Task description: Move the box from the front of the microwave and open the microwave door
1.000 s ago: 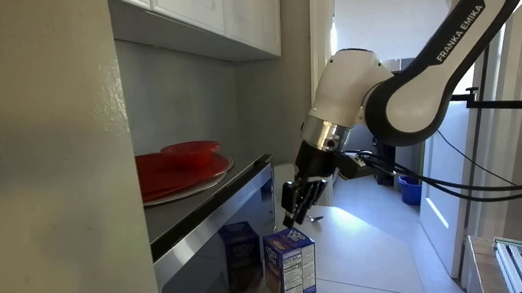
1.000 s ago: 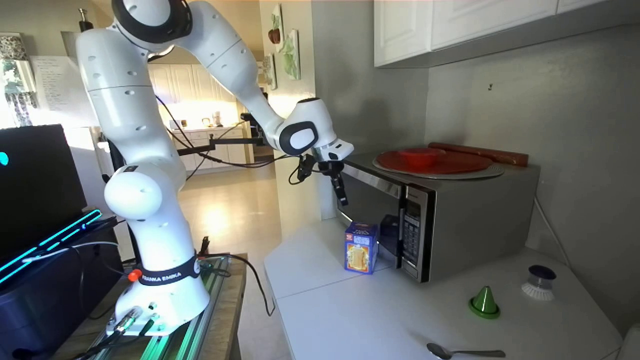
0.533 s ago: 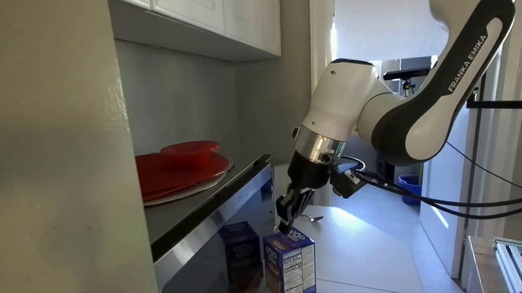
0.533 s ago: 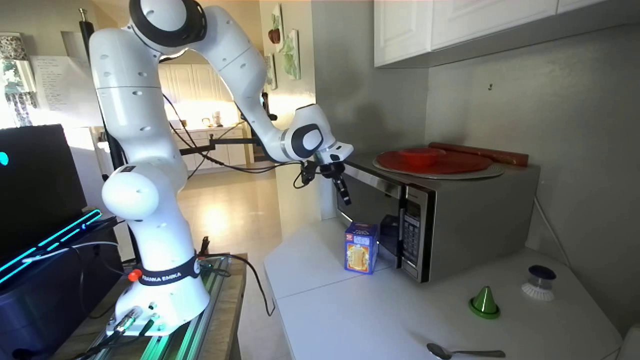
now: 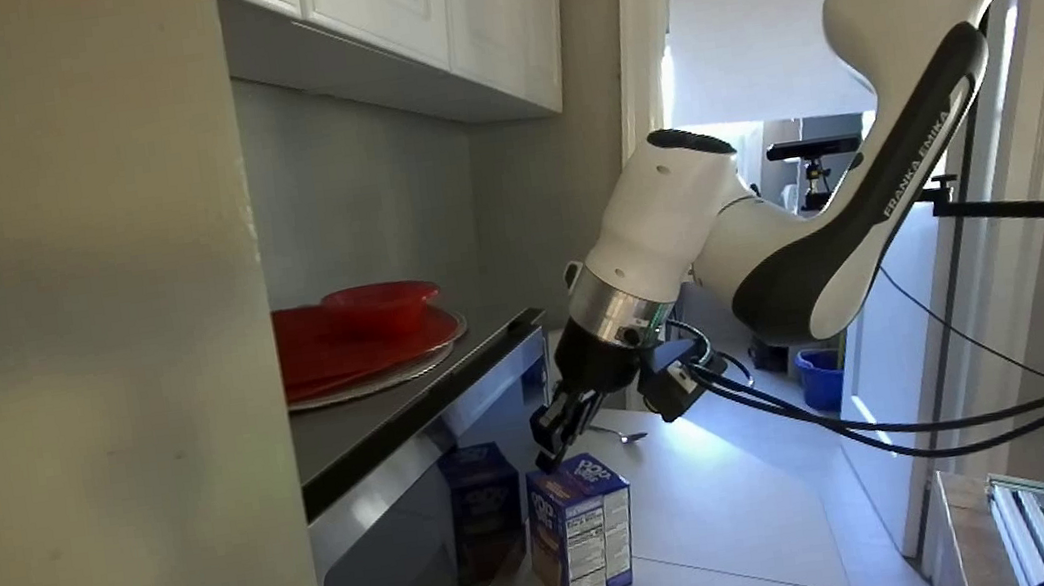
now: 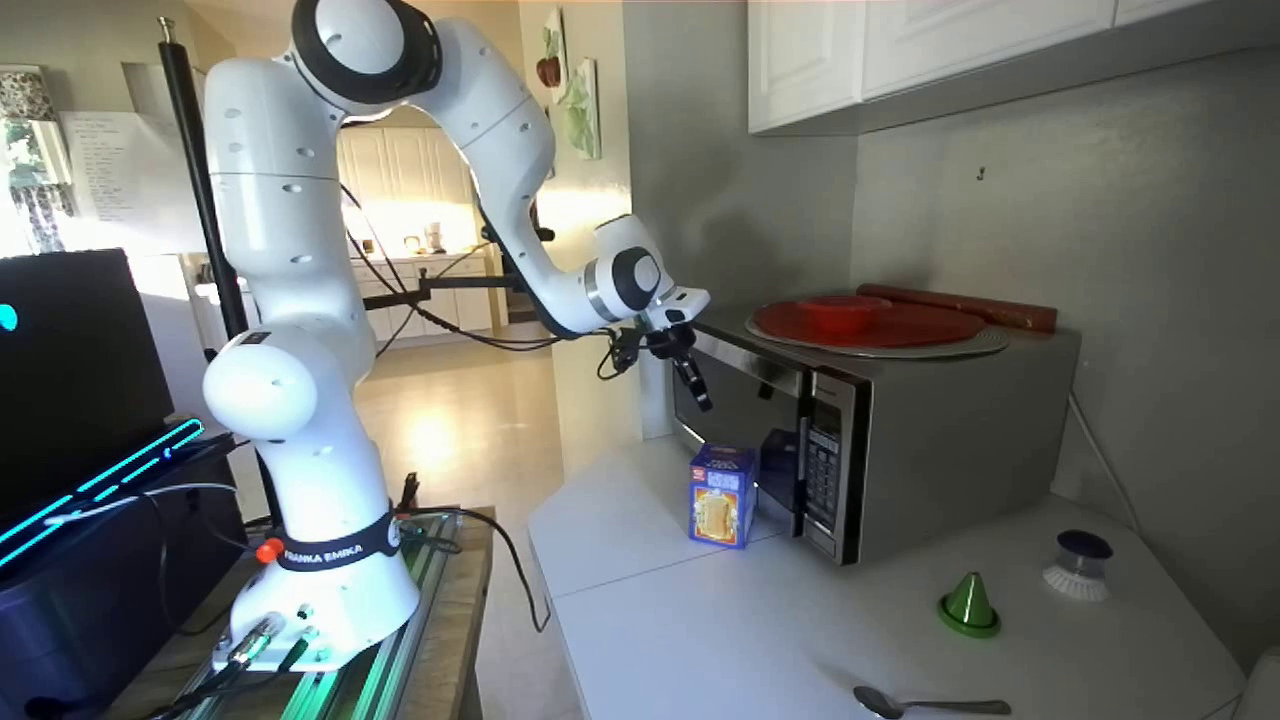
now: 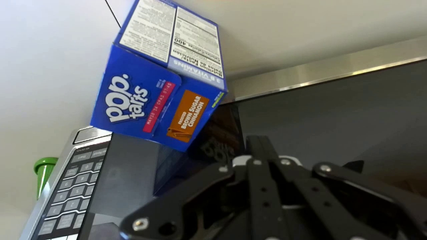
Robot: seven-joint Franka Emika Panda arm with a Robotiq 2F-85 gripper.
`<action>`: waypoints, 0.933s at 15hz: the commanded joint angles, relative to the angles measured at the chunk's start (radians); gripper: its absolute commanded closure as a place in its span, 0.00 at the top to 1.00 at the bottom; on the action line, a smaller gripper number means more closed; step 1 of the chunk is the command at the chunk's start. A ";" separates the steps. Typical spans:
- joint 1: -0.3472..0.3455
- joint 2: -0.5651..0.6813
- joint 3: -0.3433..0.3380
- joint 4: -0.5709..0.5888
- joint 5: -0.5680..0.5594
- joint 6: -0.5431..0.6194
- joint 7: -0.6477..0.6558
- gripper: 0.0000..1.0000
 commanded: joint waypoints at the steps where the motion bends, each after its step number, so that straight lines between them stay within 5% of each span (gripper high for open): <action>1: 0.000 0.000 0.000 0.000 0.000 0.000 0.000 0.01; 14: 0.036 0.145 -0.037 0.111 -0.109 -0.036 0.103 0.00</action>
